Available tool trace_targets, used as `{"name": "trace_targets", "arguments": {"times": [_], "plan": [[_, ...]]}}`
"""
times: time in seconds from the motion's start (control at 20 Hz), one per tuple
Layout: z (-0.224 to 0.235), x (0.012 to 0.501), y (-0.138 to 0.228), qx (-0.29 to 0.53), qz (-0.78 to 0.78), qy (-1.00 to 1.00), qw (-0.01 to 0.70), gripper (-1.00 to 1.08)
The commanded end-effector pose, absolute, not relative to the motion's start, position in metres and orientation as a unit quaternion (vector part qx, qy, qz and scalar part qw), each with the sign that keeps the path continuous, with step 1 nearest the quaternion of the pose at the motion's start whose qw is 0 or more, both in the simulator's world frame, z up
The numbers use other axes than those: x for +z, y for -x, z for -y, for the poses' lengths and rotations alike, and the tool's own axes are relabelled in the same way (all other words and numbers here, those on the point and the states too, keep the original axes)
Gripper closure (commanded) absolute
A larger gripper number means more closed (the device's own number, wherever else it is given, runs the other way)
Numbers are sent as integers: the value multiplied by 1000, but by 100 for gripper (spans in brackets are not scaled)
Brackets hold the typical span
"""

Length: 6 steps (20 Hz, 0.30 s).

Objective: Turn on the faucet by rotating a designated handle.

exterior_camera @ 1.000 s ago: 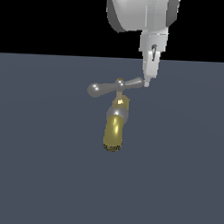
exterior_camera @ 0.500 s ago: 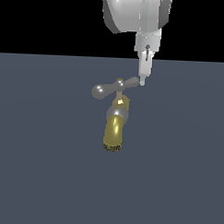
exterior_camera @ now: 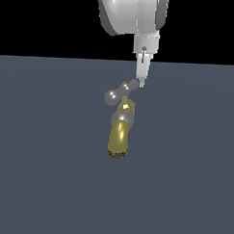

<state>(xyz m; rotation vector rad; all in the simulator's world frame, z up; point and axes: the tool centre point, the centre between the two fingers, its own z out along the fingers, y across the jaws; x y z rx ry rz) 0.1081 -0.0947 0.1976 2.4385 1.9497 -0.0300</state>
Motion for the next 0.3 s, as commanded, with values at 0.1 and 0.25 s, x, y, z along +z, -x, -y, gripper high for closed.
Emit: {"name": "trace_targets", "arguments": {"times": [0.1, 0.25], "plan": [[17, 198, -121, -1, -650, -760, 0, 108], [3, 198, -125, 0, -651, -759, 0, 108]]}}
